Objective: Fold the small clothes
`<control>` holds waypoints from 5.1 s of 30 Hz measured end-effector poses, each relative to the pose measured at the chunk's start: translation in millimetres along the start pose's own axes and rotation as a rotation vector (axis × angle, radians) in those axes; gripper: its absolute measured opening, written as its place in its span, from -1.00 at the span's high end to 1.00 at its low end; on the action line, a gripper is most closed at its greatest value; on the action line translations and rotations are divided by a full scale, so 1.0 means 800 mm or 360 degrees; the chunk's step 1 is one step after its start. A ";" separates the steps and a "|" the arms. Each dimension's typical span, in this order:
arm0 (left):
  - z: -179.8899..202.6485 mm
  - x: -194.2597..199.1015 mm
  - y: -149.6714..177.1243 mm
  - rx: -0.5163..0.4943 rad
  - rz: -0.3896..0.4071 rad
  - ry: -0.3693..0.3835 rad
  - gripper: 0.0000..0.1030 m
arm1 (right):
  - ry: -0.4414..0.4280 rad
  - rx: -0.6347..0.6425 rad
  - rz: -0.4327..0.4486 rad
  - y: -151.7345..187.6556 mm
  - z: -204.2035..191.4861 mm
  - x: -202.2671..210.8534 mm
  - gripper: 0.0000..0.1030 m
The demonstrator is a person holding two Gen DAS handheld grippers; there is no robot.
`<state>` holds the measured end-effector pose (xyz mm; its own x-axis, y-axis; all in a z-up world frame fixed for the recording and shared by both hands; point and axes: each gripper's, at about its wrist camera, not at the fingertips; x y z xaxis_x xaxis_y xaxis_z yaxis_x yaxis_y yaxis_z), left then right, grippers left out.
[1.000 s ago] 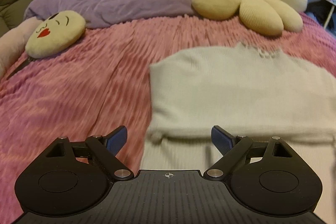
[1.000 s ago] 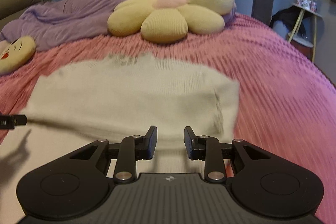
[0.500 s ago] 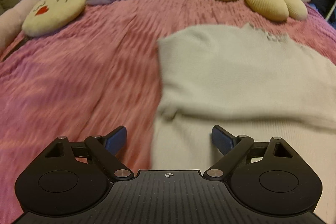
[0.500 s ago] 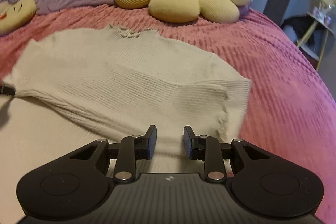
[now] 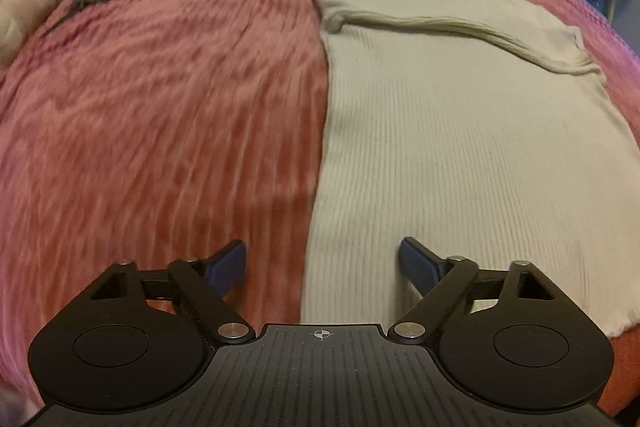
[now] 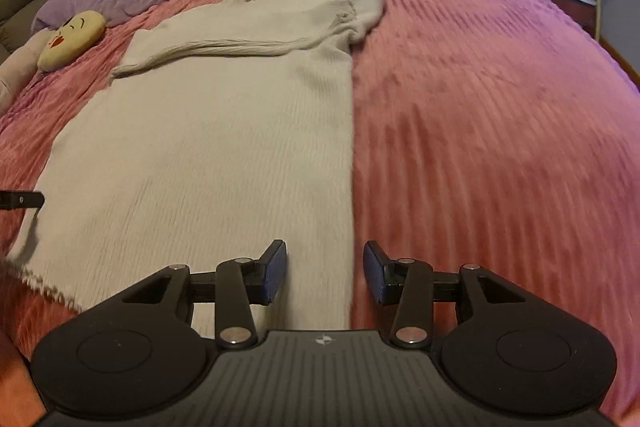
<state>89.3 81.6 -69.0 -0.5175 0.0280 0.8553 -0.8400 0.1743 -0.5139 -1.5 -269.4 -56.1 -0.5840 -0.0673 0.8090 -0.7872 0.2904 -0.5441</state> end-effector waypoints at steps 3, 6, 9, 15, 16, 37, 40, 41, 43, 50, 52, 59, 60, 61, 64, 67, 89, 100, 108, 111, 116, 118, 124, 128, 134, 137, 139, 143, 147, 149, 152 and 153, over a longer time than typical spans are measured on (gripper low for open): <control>-0.003 0.003 0.009 0.0095 -0.0022 0.0053 -0.45 | -0.0085 -0.0105 -0.0040 0.006 0.010 0.007 0.20; -0.003 0.006 0.012 0.0122 -0.0029 0.0093 -0.14 | -0.0095 -0.0117 -0.0064 0.013 0.011 0.005 0.42; 0.000 0.010 0.011 0.0105 -0.0037 0.0129 0.22 | -0.0123 -0.0131 -0.0087 0.018 0.015 0.008 0.75; -0.001 0.016 0.011 0.0044 -0.0053 0.0140 0.37 | -0.0212 -0.0262 -0.0146 0.023 0.031 0.009 0.75; -0.002 0.016 0.012 0.0030 -0.0060 0.0140 0.26 | -0.0222 -0.0276 -0.0166 0.023 0.033 0.007 0.75; -0.077 0.055 -0.102 0.0356 0.0254 0.0612 0.83 | -0.0672 -0.0716 -0.0132 -0.062 0.051 -0.005 0.87; -0.086 0.035 -0.138 0.0431 0.0327 0.0524 0.83 | -0.0607 -0.0710 0.0029 -0.103 0.045 -0.019 0.87; -0.089 0.025 -0.147 0.0464 0.0320 0.0482 0.83 | -0.0583 -0.0720 0.0063 -0.114 0.046 -0.026 0.87; -0.087 0.001 -0.163 0.0479 0.0298 0.0366 0.84 | -0.0515 -0.0737 0.0136 -0.136 0.042 -0.039 0.87; -0.095 -0.039 -0.168 0.0426 0.0245 0.0177 0.47 | -0.0258 -0.0458 0.0272 -0.168 0.017 -0.074 0.73; -0.097 -0.043 -0.157 0.0357 0.0245 0.0219 0.17 | -0.0207 -0.0381 0.0347 -0.164 0.015 -0.070 0.32; -0.075 -0.070 -0.149 0.0143 0.0186 0.0231 -0.10 | -0.0140 -0.0154 0.0292 -0.153 0.016 -0.085 -0.07; -0.074 -0.076 -0.152 0.0156 0.0178 0.0246 -0.13 | -0.0136 -0.0121 0.0265 -0.152 0.014 -0.092 -0.06; -0.071 -0.081 -0.156 0.0161 0.0172 0.0257 -0.14 | -0.0127 -0.0098 0.0249 -0.151 0.012 -0.098 -0.06; -0.061 -0.098 -0.170 0.0146 0.0143 0.0291 -0.13 | -0.0117 -0.0102 0.0221 -0.154 0.010 -0.113 -0.06; -0.055 -0.112 -0.182 0.0142 0.0117 0.0291 0.14 | -0.0159 -0.0125 0.0199 -0.159 0.009 -0.122 0.05; -0.042 -0.034 -0.195 0.0040 0.0379 0.0155 0.80 | -0.0052 0.0105 0.0455 -0.170 -0.019 -0.070 0.84; -0.043 -0.007 -0.244 -0.0035 0.0556 0.0086 0.80 | -0.0114 0.0181 0.0577 -0.195 -0.036 -0.061 0.84; -0.058 -0.093 -0.328 0.0017 0.0553 0.0003 0.80 | -0.0056 0.0073 0.0596 -0.300 -0.037 -0.134 0.85; -0.058 -0.144 -0.332 0.0027 0.0464 0.0017 0.80 | -0.0047 0.0050 0.0504 -0.322 -0.034 -0.180 0.84; -0.049 -0.187 -0.313 -0.0074 0.0351 0.0070 0.72 | -0.0042 0.0068 0.0330 -0.321 -0.028 -0.234 0.81; -0.047 -0.187 -0.308 -0.0093 0.0380 0.0135 0.31 | -0.0109 0.0024 0.0308 -0.319 -0.019 -0.236 0.65; -0.033 -0.189 -0.313 -0.0185 0.0369 0.0058 0.80 | -0.0164 0.0048 0.0260 -0.315 -0.021 -0.249 0.53; -0.038 -0.163 -0.327 -0.0199 0.0440 -0.0029 0.81 | -0.0089 0.0176 0.0356 -0.316 -0.037 -0.234 0.86; -0.037 -0.152 -0.376 -0.0218 0.0640 -0.0252 0.81 | 0.0028 0.0324 0.0675 -0.340 -0.065 -0.211 0.87; -0.029 -0.171 -0.402 -0.0210 0.0663 -0.0358 0.81 | 0.0171 0.0383 0.0789 -0.359 -0.078 -0.225 0.87; -0.021 -0.197 -0.412 -0.0177 0.0592 -0.0401 0.79 | 0.0213 0.0367 0.0768 -0.371 -0.080 -0.245 0.87; -0.008 -0.226 -0.396 -0.0160 0.0393 -0.0457 0.51 | 0.0304 0.0300 0.0618 -0.375 -0.074 -0.285 0.59; -0.029 -0.177 -0.324 -0.0094 0.0480 -0.0213 -0.19 | 0.0100 0.0064 0.0575 -0.347 -0.039 -0.243 0.42; -0.040 -0.154 -0.282 -0.0066 0.0497 -0.0086 -0.28 | -0.0106 -0.0031 0.0530 -0.312 -0.020 -0.206 0.31; -0.047 -0.138 -0.230 -0.0037 0.0431 0.0024 -0.30 | -0.0313 -0.0106 0.0420 -0.255 0.004 -0.163 0.12; -0.046 -0.136 -0.218 -0.0031 0.0411 0.0043 -0.30 | -0.0333 -0.0128 0.0398 -0.237 0.010 -0.154 0.10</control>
<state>298.1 84.7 -70.4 -0.7095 0.1002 0.6976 -0.6772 0.1771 -0.7142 218.2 -324.0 -54.2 -0.7918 -0.1767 0.5846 -0.6009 0.3967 -0.6940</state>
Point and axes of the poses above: each gripper's, at about its wrist camera, not at the fingertips, and x roughly against the way its jaws point, z to its right, y to its underside, and after that the axes turned 11 degrees about -x, right-handed
